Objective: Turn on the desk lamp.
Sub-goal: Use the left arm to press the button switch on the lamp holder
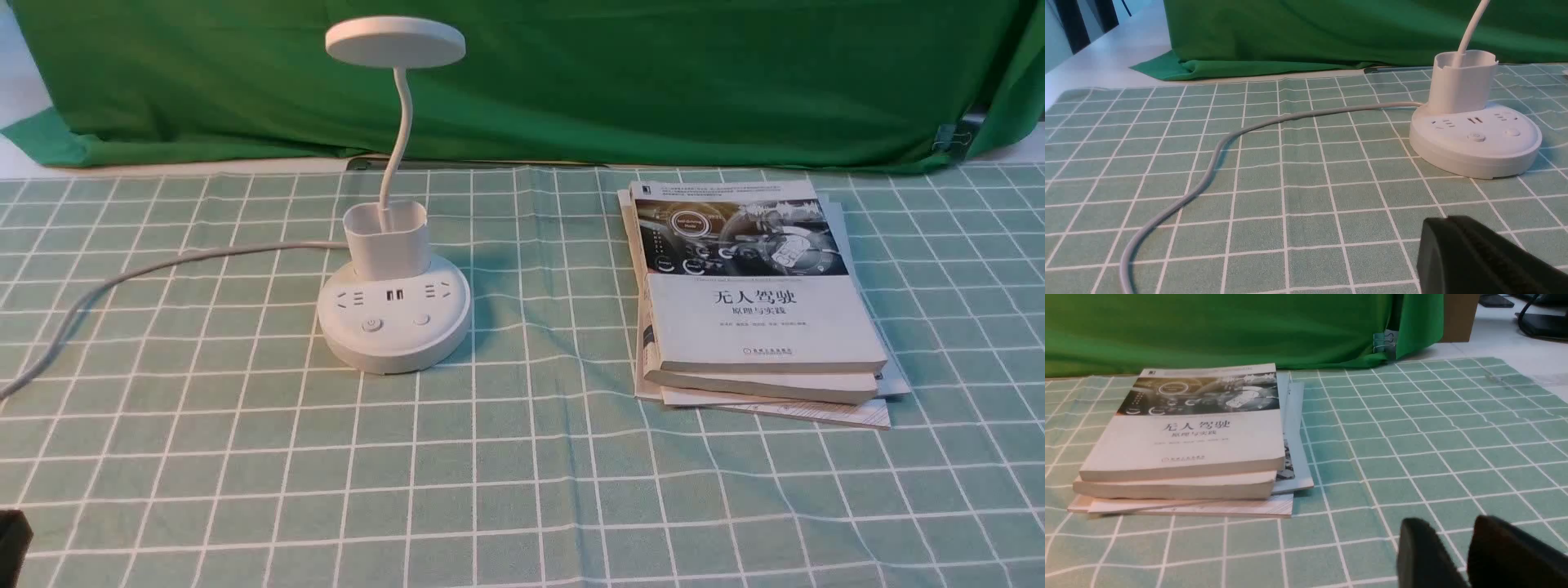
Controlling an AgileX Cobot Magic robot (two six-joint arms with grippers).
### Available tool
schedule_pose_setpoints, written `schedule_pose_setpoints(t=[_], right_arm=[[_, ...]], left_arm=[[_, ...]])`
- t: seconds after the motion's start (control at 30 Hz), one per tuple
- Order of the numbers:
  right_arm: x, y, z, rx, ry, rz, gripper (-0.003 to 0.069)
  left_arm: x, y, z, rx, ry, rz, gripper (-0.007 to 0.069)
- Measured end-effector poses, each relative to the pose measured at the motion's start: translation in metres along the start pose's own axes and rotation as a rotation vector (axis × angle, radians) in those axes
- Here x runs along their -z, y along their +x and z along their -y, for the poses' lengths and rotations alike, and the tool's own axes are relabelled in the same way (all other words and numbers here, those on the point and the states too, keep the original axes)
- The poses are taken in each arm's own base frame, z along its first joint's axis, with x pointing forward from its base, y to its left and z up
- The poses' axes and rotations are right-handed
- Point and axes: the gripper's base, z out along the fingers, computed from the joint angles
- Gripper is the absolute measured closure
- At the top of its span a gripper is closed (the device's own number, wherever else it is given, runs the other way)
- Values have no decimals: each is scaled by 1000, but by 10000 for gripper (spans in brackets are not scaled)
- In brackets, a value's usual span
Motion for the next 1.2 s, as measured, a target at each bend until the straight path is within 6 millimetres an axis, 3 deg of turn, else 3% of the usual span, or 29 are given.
schedule_pose_setpoints(t=[1.07, 1.2], right_arm=[[0, 0, 0, 0, 0, 1, 418], [0, 0, 0, 0, 0, 1, 418]], left_arm=[[0, 0, 0, -18, -4, 1, 623], [0, -8, -1, -18, -15, 92, 623]])
